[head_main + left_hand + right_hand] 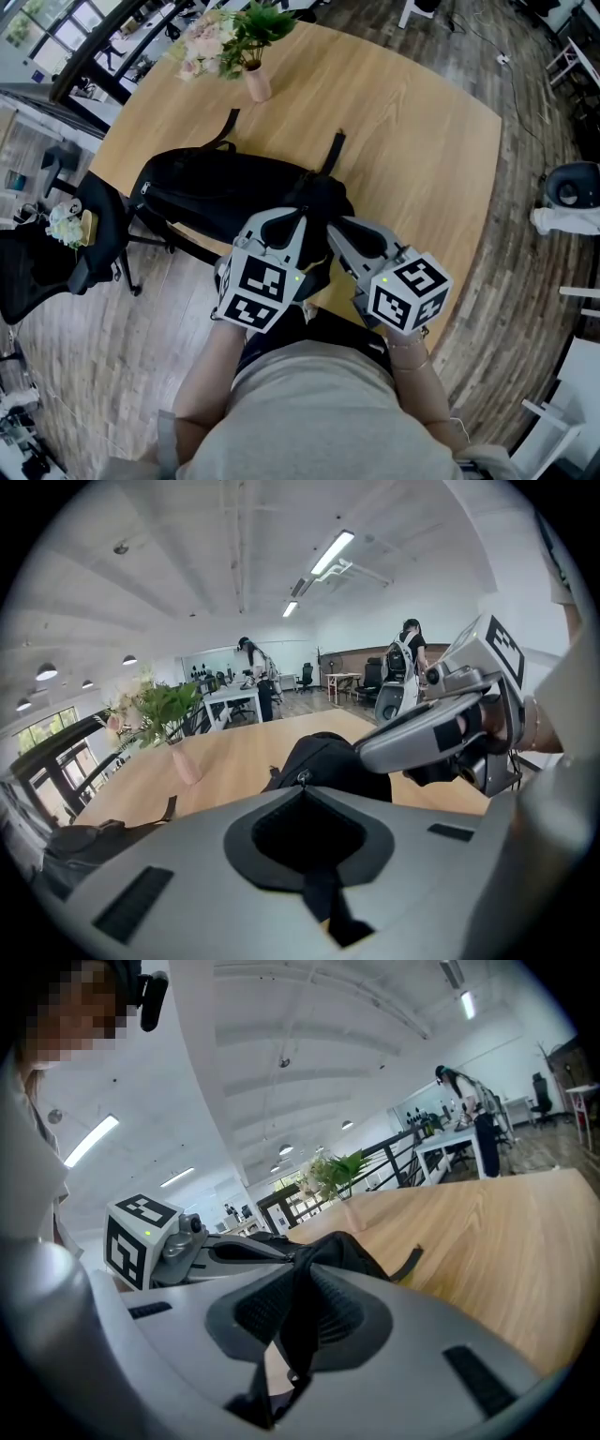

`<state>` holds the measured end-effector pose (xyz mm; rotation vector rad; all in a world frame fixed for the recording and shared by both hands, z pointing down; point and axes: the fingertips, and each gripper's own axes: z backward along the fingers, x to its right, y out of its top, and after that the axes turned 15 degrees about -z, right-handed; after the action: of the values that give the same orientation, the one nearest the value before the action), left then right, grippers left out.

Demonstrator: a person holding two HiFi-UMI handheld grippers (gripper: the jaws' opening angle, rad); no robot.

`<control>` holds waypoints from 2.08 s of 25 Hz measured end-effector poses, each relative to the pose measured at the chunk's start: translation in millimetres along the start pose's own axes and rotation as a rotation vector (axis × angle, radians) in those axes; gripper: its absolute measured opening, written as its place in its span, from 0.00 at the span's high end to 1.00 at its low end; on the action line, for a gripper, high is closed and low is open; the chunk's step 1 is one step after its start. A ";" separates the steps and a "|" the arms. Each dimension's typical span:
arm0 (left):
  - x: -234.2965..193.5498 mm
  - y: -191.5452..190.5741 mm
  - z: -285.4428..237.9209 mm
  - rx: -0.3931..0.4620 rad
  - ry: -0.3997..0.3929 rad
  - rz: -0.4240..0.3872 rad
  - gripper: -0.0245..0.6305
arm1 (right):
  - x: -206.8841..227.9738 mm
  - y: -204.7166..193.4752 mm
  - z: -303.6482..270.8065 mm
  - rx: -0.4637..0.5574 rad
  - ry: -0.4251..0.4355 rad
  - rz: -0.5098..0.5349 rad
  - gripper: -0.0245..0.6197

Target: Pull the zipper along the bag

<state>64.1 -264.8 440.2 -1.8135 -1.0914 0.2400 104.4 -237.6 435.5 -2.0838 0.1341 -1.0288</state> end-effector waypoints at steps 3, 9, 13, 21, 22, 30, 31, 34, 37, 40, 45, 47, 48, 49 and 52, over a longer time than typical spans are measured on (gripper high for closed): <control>-1.3 0.7 4.0 -0.004 0.000 -0.007 0.94 | -0.9 -0.1 0.9 -0.004 -0.006 0.010 0.87; -4.3 0.5 12.5 0.011 0.012 0.051 0.93 | -0.8 -1.2 0.2 -0.015 -0.013 0.008 0.88; -1.6 -0.7 13.6 0.028 -0.017 0.067 0.93 | 3.6 -3.3 4.5 -0.006 -0.041 0.000 0.88; -4.3 -4.2 16.2 0.061 -0.111 0.094 0.93 | 10.1 -2.9 11.5 0.068 -0.133 -0.064 0.88; -7.5 -5.6 18.1 0.061 -0.116 0.102 0.93 | 10.6 -2.5 13.2 0.081 -0.148 -0.071 0.88; -43.0 -32.1 35.6 0.037 -0.085 0.076 0.93 | 16.0 -4.4 16.8 0.157 -0.234 -0.124 0.88; -48.1 -36.0 37.6 0.030 -0.082 0.080 0.93 | 16.5 -4.2 16.9 0.164 -0.241 -0.131 0.88; -60.9 -44.5 43.4 0.021 -0.070 0.091 0.93 | 16.6 -3.3 18.1 0.183 -0.268 -0.138 0.88; -72.2 -49.5 49.8 0.019 -0.044 0.091 0.93 | 16.7 -2.5 20.5 0.194 -0.296 -0.128 0.88; -82.5 -56.7 55.0 0.013 -0.022 0.085 0.93 | 18.3 -1.8 21.9 0.204 -0.316 -0.123 0.88; -99.9 -67.1 60.1 0.007 0.025 0.083 0.93 | 20.4 0.1 21.1 0.223 -0.364 -0.101 0.88; -105.6 -70.2 62.1 0.005 0.040 0.077 0.93 | 22.0 1.2 21.1 0.233 -0.379 -0.098 0.88; -108.6 -72.0 63.8 0.004 0.048 0.072 0.93 | 22.7 1.8 21.3 0.237 -0.387 -0.096 0.88; -111.6 -73.9 66.2 0.002 0.057 0.067 0.93 | 23.0 2.3 21.6 0.240 -0.395 -0.092 0.88; -118.4 -78.3 72.6 0.000 0.070 0.065 0.93 | 22.2 4.2 21.5 0.246 -0.424 -0.065 0.87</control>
<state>-91.5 -299.1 432.4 -1.8455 -0.9844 0.2139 135.4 -236.4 438.8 -2.0379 -0.2622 -0.5849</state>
